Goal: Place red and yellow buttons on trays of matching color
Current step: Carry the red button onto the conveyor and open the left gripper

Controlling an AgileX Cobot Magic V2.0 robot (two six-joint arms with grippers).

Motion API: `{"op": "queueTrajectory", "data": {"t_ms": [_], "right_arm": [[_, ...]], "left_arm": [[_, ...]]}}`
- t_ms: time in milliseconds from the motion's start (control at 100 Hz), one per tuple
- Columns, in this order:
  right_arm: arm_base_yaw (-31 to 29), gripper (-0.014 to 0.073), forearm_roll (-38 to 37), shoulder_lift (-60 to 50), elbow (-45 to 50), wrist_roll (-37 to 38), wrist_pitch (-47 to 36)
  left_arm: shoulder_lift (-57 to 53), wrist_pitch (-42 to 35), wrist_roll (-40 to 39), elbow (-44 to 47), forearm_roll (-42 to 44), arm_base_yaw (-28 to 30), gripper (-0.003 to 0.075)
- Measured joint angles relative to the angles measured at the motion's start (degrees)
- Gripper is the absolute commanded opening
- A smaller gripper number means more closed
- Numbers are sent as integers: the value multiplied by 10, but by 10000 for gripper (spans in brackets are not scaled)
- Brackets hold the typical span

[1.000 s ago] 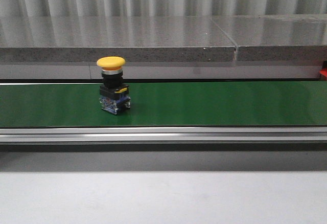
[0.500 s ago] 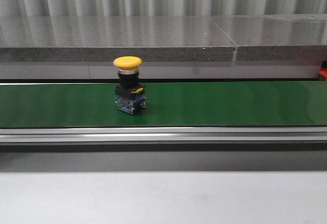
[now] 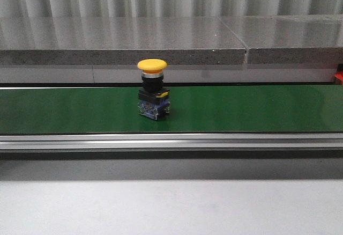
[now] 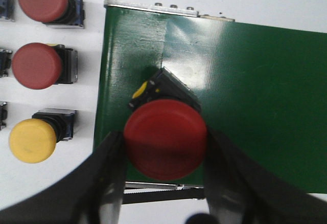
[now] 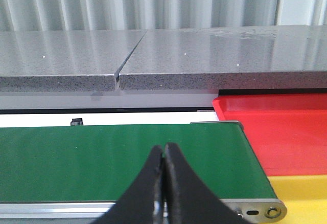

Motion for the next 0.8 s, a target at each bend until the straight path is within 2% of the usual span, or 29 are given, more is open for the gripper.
{"op": "queueTrajectory", "data": {"t_ms": [380, 490, 590, 700, 800], "right_arm": [[0, -69, 0, 0, 0, 0, 0], [0, -69, 0, 0, 0, 0, 0], [0, -69, 0, 0, 0, 0, 0], [0, -69, 0, 0, 0, 0, 0], [0, -69, 0, 0, 0, 0, 0]], "left_arm": [[58, 26, 2, -20, -3, -18, 92], [68, 27, 2, -20, -6, -18, 131], [69, 28, 6, -21, -9, -18, 246], [69, 28, 17, -21, -17, -18, 468], [70, 28, 21, -21, -17, -18, 596]]}}
